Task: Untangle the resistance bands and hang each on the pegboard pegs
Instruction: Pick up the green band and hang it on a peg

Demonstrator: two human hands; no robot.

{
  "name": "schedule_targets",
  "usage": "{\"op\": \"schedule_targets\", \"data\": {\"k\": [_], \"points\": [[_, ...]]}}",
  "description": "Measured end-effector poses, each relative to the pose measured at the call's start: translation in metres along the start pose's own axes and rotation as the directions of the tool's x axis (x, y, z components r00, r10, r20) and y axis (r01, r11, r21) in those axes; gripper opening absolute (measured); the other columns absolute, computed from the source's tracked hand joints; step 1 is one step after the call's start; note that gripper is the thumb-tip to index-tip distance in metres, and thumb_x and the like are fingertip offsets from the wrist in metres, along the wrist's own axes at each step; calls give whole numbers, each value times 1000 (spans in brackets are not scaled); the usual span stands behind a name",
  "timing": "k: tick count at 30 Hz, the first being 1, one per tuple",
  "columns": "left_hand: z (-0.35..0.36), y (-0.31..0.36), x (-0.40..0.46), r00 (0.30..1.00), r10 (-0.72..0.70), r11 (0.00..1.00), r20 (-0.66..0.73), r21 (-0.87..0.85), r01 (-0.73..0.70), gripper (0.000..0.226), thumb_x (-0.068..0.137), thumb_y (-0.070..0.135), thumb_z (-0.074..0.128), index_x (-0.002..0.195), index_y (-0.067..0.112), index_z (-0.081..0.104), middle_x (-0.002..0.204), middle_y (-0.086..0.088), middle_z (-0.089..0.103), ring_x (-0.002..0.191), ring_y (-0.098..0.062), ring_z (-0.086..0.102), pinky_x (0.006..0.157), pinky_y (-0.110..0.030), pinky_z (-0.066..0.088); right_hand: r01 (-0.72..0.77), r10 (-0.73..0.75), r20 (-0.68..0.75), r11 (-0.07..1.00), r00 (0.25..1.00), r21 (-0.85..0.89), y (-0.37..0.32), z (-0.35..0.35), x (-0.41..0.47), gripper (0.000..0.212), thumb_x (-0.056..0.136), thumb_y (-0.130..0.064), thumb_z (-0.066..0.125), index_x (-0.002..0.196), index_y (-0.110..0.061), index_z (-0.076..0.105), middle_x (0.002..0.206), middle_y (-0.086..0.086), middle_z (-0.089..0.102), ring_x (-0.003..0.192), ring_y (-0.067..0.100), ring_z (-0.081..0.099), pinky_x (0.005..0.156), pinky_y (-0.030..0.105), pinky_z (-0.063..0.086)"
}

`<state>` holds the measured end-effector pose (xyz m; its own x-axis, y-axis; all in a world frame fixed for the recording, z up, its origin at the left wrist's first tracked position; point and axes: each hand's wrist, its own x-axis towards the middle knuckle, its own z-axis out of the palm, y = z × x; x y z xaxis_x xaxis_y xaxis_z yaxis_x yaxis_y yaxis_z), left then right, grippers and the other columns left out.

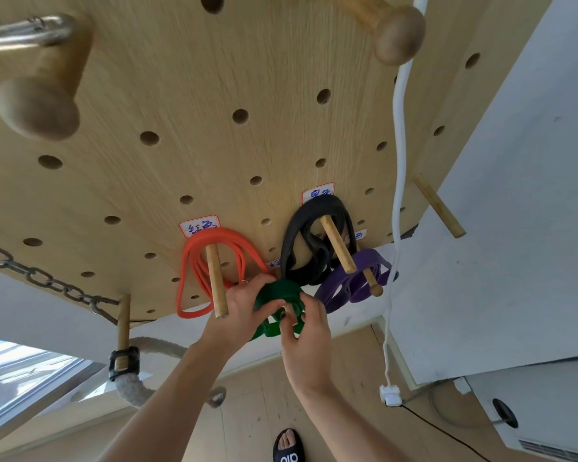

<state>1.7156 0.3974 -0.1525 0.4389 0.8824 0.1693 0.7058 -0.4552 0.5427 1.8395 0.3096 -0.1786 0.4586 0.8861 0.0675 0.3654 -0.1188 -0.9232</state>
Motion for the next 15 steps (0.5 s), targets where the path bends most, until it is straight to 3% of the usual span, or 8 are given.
{"op": "schedule_targets", "data": {"k": [5,10,15], "points": [[1,-3,2,1000,7,1000,17,30,-7,40,89,34,78,122,16,66,96,1,74,76,-9,64,69,-7,42,-58,57,56,998,997,16,3,-5,8,41,91,-12,68,131,-18,58,119,-8,60,111,9,60,90,31,58],[3,-6,-1,1000,27,999,6,41,-27,41,88,43,75,120,18,65,92,1,74,73,-12,67,67,-24,57,-152,143,149,987,978,51,6,-9,10,55,83,-22,72,133,-30,51,126,-16,57,120,7,55,95,25,54],[4,-6,-1,999,32,998,14,59,-33,41,86,36,80,119,15,67,92,-2,75,71,-15,68,69,-30,59,-336,312,230,939,922,73,23,-11,12,71,63,-46,71,131,-38,51,123,-14,63,115,9,61,96,40,57]]}}
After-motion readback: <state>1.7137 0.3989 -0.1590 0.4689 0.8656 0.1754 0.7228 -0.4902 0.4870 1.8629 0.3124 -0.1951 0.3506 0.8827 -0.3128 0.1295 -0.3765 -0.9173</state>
